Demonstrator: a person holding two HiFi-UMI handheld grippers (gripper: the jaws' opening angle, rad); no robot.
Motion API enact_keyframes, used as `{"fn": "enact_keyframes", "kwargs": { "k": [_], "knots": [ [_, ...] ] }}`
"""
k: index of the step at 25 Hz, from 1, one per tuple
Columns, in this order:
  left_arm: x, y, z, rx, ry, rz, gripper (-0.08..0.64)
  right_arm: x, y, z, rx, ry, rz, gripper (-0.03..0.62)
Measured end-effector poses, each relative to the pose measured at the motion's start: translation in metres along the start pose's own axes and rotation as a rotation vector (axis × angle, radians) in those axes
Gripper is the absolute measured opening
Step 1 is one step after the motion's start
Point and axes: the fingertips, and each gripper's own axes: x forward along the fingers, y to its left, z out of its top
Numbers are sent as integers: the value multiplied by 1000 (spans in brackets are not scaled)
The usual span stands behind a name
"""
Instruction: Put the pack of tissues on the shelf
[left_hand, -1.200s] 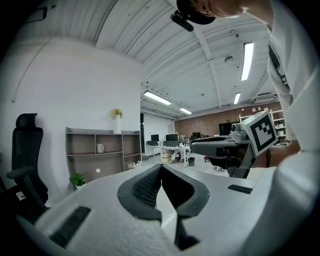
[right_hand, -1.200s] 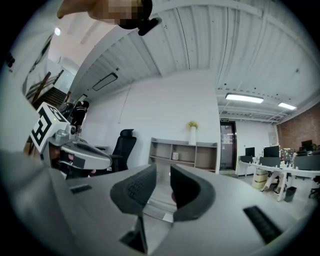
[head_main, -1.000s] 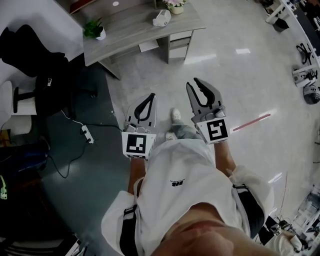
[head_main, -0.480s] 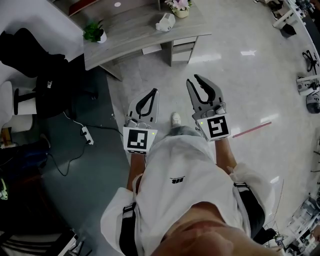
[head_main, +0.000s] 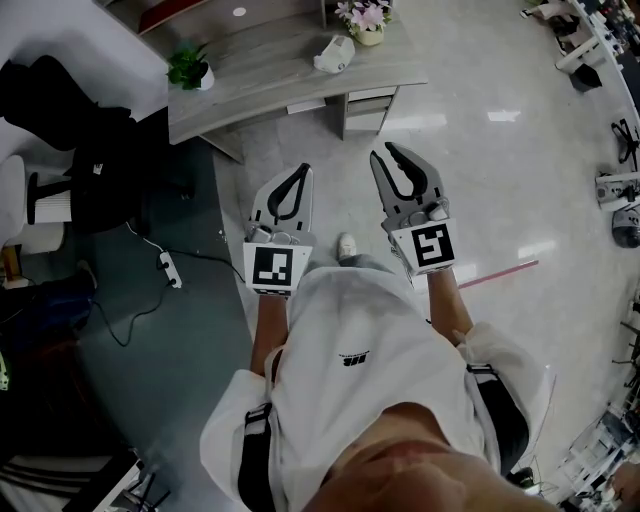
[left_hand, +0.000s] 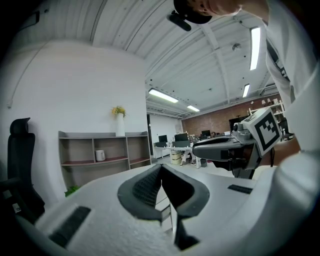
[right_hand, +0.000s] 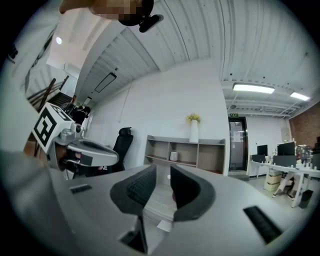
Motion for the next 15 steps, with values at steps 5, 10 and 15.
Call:
{"fn": "enact_keyframes", "kwargs": {
  "k": [5,10,15],
  "knots": [
    [14,10,2,2,-4,15,29,13,-9,-3,3,2,6,91],
    [27,19,1,2,-17,20,29,26,-17,-8,12,-7,0,91],
    [37,33,2,-16,-27,27,29,42,-20,-10,11,-9,-3,91]
  ]
}}
